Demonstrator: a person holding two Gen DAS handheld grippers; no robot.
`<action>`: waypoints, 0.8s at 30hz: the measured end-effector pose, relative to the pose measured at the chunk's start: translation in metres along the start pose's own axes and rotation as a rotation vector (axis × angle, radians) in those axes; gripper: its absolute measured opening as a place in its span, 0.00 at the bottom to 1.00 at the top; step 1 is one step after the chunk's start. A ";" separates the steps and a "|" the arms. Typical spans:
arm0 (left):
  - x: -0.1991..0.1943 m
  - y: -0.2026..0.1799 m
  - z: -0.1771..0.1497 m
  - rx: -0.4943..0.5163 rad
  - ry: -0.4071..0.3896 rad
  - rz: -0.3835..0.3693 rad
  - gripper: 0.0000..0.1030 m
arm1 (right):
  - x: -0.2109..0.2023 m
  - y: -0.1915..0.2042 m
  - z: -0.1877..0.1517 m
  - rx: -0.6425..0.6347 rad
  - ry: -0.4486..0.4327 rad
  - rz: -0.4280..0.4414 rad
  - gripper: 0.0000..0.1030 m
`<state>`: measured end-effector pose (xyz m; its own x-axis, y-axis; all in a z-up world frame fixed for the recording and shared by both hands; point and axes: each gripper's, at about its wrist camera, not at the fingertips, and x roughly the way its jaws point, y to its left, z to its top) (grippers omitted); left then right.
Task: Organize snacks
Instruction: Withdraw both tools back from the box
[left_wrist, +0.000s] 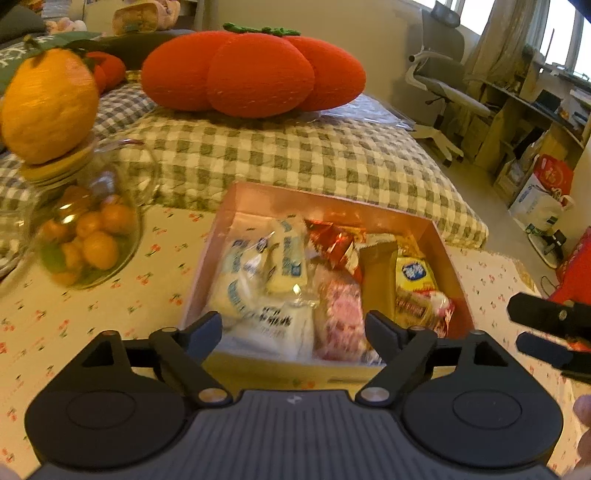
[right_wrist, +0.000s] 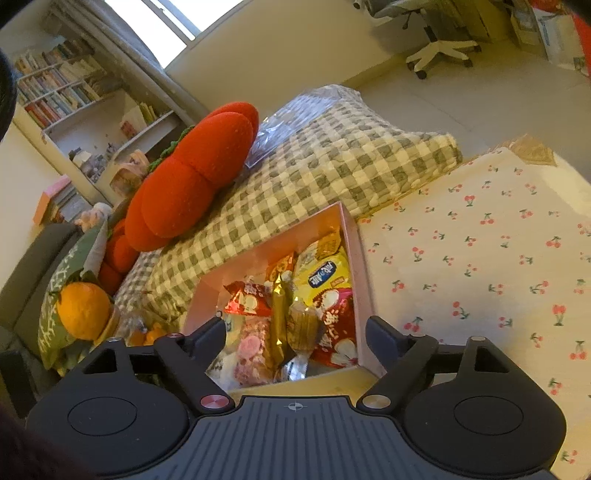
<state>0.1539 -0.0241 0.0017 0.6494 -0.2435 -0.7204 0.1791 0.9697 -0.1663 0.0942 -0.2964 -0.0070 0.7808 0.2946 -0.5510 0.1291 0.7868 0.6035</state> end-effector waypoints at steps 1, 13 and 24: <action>-0.003 0.001 -0.002 -0.001 0.000 0.003 0.83 | -0.002 0.000 -0.001 -0.004 0.003 -0.005 0.85; -0.043 0.008 -0.037 -0.035 0.034 0.049 0.98 | -0.024 0.011 -0.024 -0.094 0.061 -0.061 0.90; -0.071 0.007 -0.060 0.019 0.062 0.139 0.99 | -0.042 0.044 -0.052 -0.256 0.078 -0.165 0.90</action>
<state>0.0649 0.0010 0.0117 0.6221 -0.1045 -0.7759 0.1047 0.9933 -0.0499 0.0352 -0.2458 0.0134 0.7115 0.1844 -0.6781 0.0845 0.9355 0.3431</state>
